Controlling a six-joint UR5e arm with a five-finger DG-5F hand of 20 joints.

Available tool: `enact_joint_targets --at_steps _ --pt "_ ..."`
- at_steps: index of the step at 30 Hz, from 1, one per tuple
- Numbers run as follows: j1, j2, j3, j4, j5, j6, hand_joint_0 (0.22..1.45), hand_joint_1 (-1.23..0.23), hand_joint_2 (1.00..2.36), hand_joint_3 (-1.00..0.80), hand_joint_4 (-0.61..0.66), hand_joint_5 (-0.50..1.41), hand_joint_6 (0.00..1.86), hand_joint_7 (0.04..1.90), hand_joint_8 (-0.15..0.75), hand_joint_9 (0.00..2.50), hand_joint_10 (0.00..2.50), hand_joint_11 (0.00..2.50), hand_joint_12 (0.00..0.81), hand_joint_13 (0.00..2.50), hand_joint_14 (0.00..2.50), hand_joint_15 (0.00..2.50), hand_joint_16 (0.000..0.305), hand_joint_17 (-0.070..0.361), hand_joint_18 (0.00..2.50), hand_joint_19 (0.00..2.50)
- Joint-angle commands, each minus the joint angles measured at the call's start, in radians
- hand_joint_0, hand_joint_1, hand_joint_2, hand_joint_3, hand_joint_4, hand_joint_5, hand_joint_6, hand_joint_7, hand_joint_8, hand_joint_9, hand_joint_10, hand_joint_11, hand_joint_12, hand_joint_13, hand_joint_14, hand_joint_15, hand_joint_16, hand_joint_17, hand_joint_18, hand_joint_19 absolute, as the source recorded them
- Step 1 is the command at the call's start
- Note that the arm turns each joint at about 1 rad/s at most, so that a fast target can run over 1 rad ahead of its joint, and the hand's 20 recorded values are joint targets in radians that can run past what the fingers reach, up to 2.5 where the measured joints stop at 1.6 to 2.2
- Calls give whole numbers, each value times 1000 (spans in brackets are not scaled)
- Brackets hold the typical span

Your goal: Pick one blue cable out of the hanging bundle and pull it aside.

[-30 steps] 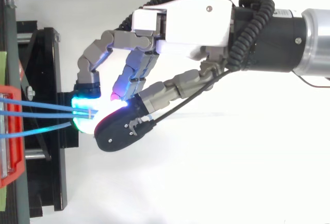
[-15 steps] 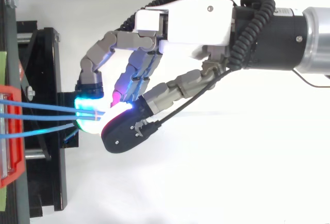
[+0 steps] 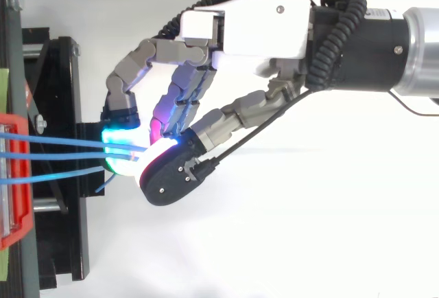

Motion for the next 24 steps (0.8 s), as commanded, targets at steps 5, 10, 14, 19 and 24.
enact_joint_targets --at_steps 5,10,14,19,24 --pt "0 0 0 0 -1 0 794 -902 1000 -500 -298 -124 974 1059 218 1036 21 564 265 1031 25 592 39 87 822 435" --pt "0 0 0 0 -1 0 787 -923 1000 -500 -336 -121 972 1058 175 1038 20 546 256 1037 24 594 37 84 829 431" --pt "-3 0 0 0 -1 0 777 -932 1000 -500 -355 -119 971 1042 165 1045 18 527 252 1037 25 597 37 83 833 424" --pt "-6 0 0 0 -7 0 713 -971 1000 -500 -264 -106 951 909 156 1049 18 525 249 1039 26 604 36 82 830 435" --pt "-8 0 0 0 -18 -2 571 -984 1000 -500 -131 -105 905 861 163 1056 18 530 262 1046 26 605 38 86 834 456"
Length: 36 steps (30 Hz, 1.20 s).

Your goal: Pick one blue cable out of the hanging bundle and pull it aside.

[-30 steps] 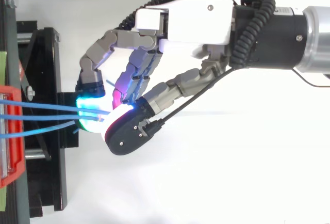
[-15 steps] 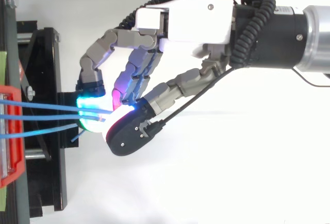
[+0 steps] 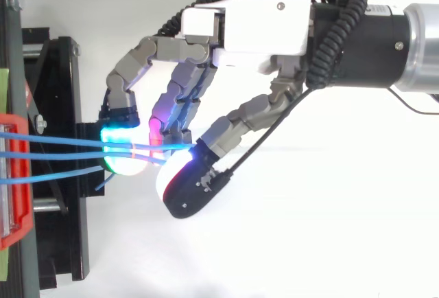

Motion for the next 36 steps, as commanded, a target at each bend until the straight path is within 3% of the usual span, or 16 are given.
enact_joint_targets --at_steps 1,6,8,13,15,23,25,28,32,36 --pt "-1 -1 0 0 -4 0 548 -967 1000 -500 -110 -106 892 855 167 1059 17 523 268 1053 24 607 39 88 842 466" --pt "-3 1 0 -1 -4 0 486 -841 1000 -500 -34 -108 842 802 221 1090 19 514 297 1084 22 602 46 103 889 477" --pt "-3 1 0 0 -6 0 505 -729 1000 -500 -39 -108 829 835 230 1106 17 514 296 1087 24 604 46 103 884 494" --pt "-5 1 0 -1 -6 0 567 -637 1000 -500 -52 -106 817 849 217 1107 18 523 284 1079 24 618 43 97 860 524" --pt "-5 -1 0 -1 -6 0 582 -640 1000 -496 -66 -105 815 861 214 1109 18 522 284 1078 25 613 43 97 855 526" --pt "-5 1 0 -1 -4 0 600 -764 1021 -186 -76 -115 861 929 249 1068 19 552 299 1064 24 623 44 100 852 525" --pt "-5 1 0 -3 -6 0 616 -795 1021 -161 -66 -126 902 850 258 1058 19 562 299 1060 24 618 45 100 854 518" --pt "-5 -1 0 -6 -8 0 691 -875 1018 -264 -106 -136 922 850 246 1040 22 572 291 1051 24 609 44 99 855 490" --pt "-5 1 0 -9 -9 0 785 -911 1000 -500 -148 -141 915 1072 253 1052 19 573 290 1051 25 592 43 96 872 456" --pt "-6 1 0 -14 -12 0 792 -917 1000 -500 -173 -129 924 1240 281 1093 21 571 287 1064 25 588 42 95 889 443"
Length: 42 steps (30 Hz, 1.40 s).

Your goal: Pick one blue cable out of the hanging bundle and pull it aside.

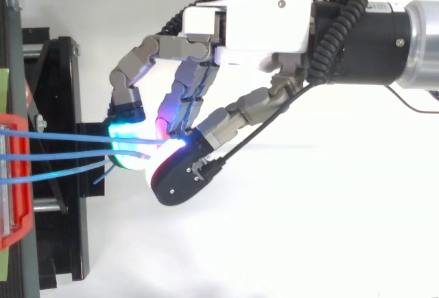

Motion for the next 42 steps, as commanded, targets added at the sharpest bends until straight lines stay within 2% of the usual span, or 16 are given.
enact_joint_targets --at_steps 1,3,6,10,13,15,17,23,29,31,33,42 --pt "-1 0 0 -5 -2 0 769 -940 1000 -500 -135 -112 926 1290 285 1132 22 577 287 1084 25 596 42 94 906 441" --pt "-1 0 0 -7 -7 -2 730 -948 1000 -500 -64 -103 923 1210 283 1163 22 579 285 1092 25 590 42 94 912 458" --pt "-1 0 0 -5 -10 -2 604 -889 1000 -500 29 -95 923 919 279 1164 22 589 294 1103 24 608 42 95 919 487" --pt "-1 -1 2 -5 -10 -3 503 -766 1000 -500 30 -99 886 898 299 1157 19 563 318 1118 23 602 48 109 949 506" --pt "0 0 3 -7 -10 -3 480 -671 1000 -500 42 -98 877 860 302 1146 19 554 329 1119 22 598 51 116 962 511" --pt "0 -1 3 -5 -10 -3 486 -659 1000 -500 44 -99 876 864 299 1148 18 550 329 1115 24 594 51 116 957 508" --pt "0 0 3 -5 -10 -3 568 -602 1000 -500 21 -103 873 890 286 1133 22 566 311 1092 23 611 47 106 911 540" --pt "0 0 3 -5 -10 -3 590 -713 1021 -207 -30 -106 898 957 290 1110 22 575 313 1079 25 610 47 105 901 546" --pt "0 0 3 -5 -10 -2 613 -804 1021 -48 -19 -110 925 954 310 1105 21 573 329 1087 22 587 51 115 941 506" --pt "0 -1 3 -7 -10 -2 626 -819 1020 -46 -36 -111 925 995 311 1097 21 573 331 1085 24 595 51 115 941 509" --pt "-1 -1 3 -7 -10 -3 643 -833 1021 -62 -70 -119 942 936 300 1076 19 585 325 1077 23 605 49 111 924 513" --pt "-4 0 3 -7 -16 -3 757 -905 1015 -326 -169 -140 955 898 261 1015 21 586 294 1020 25 601 44 100 862 491"
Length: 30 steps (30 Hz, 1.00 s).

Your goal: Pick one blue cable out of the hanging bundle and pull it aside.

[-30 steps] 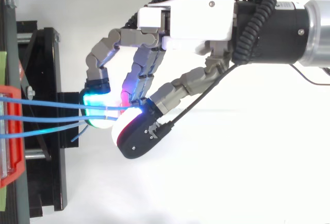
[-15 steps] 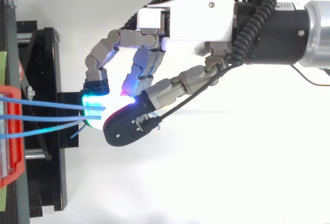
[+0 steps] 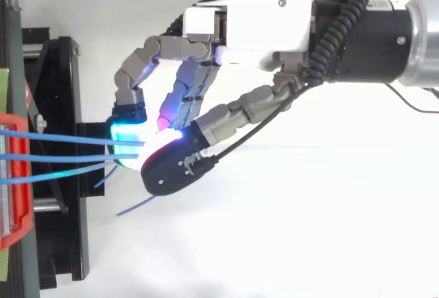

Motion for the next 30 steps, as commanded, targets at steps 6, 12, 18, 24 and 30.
enact_joint_targets --at_steps 6,12,18,24,30 --pt "-5 0 0 0 -21 -1 793 -920 1000 -500 -248 -138 957 929 242 1015 21 586 282 1021 23 605 43 97 865 474" --pt "-7 0 0 0 -21 -1 693 -907 1000 -500 -112 -134 950 810 240 1029 19 589 285 1031 25 601 43 96 869 480" --pt "-8 0 0 0 -21 -1 544 -775 1000 -500 -2 -116 895 783 267 1074 19 566 305 1054 23 603 47 105 891 516" --pt "-8 -1 0 0 -21 -1 598 -630 1008 -416 -34 -111 870 904 278 1092 19 561 308 1050 25 612 47 105 873 558" --pt "-8 -1 0 0 -21 -1 649 -778 1024 -128 -77 -142 961 832 283 1014 20 599 313 1035 24 600 47 106 883 525"
